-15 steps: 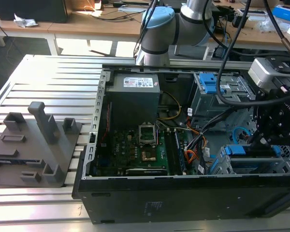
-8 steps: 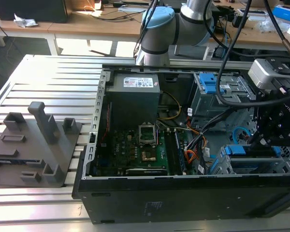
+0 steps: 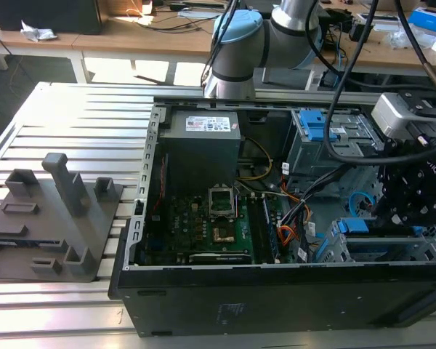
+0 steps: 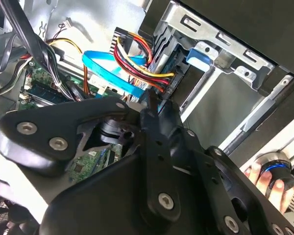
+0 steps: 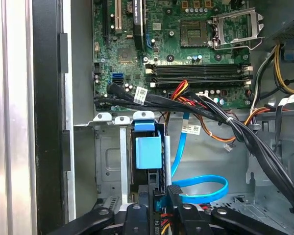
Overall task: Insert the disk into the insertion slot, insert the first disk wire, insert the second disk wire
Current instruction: 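Insert the second disk wire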
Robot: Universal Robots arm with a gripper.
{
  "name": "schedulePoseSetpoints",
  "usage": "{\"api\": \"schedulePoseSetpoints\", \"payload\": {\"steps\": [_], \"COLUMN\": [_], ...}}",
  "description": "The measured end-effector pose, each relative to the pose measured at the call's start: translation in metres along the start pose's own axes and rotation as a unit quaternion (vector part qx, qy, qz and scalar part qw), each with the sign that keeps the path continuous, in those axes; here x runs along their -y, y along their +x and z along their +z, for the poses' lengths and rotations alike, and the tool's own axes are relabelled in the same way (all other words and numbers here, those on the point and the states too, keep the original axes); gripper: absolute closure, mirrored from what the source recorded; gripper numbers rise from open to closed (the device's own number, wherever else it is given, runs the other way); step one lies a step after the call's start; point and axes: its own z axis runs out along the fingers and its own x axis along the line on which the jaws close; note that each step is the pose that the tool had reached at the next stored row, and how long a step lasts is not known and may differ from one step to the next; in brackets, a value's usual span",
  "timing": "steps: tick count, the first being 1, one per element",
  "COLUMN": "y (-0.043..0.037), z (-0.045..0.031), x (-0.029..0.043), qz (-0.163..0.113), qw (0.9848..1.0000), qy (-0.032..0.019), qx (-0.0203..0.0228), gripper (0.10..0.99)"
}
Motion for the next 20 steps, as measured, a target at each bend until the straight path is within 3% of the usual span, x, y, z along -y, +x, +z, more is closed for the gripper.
{"api": "schedulePoseSetpoints", "payload": {"steps": [1,2,4,7,8,11,14,20], "y": [0.0,0.0,0.0003,0.0005,0.0006,0.0009,0.0011,0.0011], "z": [-0.0001,-0.0008,-0.0171,-0.0289,-0.0327,-0.0497,-0.0553,-0.0558], "x": [0.0,-0.0001,-0.0007,-0.0012,-0.0014,-0.0022,-0.0024,-0.0024], "qz": [0.0,0.0,0.0,0.0,0.0,0.0,0.0,0.0], "qw": [1.0,1.0,1.0,1.0,1.0,1.0,1.0,1.0], "qy": [0.0,0.0,0.0001,0.0004,0.0005,0.0011,0.0012,0.0012], "qx": [-0.0001,-0.0002,-0.0002,-0.0002,-0.0002,-0.0002,0.0,-0.0002], "gripper": [0.784,0.784,0.784,0.784,0.8,0.98,0.98,0.98]}}
